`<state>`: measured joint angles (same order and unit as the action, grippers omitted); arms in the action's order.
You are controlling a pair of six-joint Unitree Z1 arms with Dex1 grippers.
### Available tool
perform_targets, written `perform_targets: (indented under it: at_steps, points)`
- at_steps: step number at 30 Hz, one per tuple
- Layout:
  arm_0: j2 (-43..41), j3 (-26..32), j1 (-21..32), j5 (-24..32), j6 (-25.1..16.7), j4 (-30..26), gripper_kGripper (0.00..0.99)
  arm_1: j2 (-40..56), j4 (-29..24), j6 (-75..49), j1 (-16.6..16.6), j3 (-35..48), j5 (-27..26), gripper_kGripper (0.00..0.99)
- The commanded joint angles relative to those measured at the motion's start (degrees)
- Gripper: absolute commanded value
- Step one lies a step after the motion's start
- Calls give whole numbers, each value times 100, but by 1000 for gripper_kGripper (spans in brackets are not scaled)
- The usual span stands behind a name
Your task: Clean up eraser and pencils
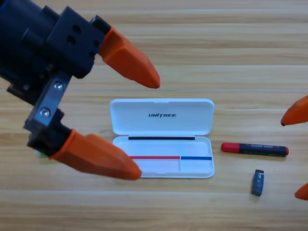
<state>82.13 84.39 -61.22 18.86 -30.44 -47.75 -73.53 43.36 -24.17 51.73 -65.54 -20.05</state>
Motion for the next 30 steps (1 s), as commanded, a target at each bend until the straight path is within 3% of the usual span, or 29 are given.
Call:
perform_targets:
  at_steps: [1, 9, 11, 17, 23, 26, 30]
  points:
    - [101, -89, -100, 21, -15, -33, 976, -100, -187, 53, 135, 173, -78, 986]
    - [66, -186, -109, -5, -41, -42, 979, 261, -187, 281, 135, 252, 169, 986]
    - [48, -195, -100, -5, -41, -42, 979, 454, -187, 422, 135, 261, 511, 986]
    - [-22, -212, -100, -190, -59, -68, 979, 788, -117, 1178, 127, 287, 2234, 986]
    - [-75, -98, 32, -1684, -129, -244, 979, 454, -108, 2267, 91, 436, 2515, 976]
    - [-31, 95, 427, -2387, -375, -499, 979, -144, 120, 2997, 91, 243, 2515, 968]
    - [4, 139, 1315, -2791, -929, -525, 979, -1269, 665, 3533, -49, -311, 2577, 968]
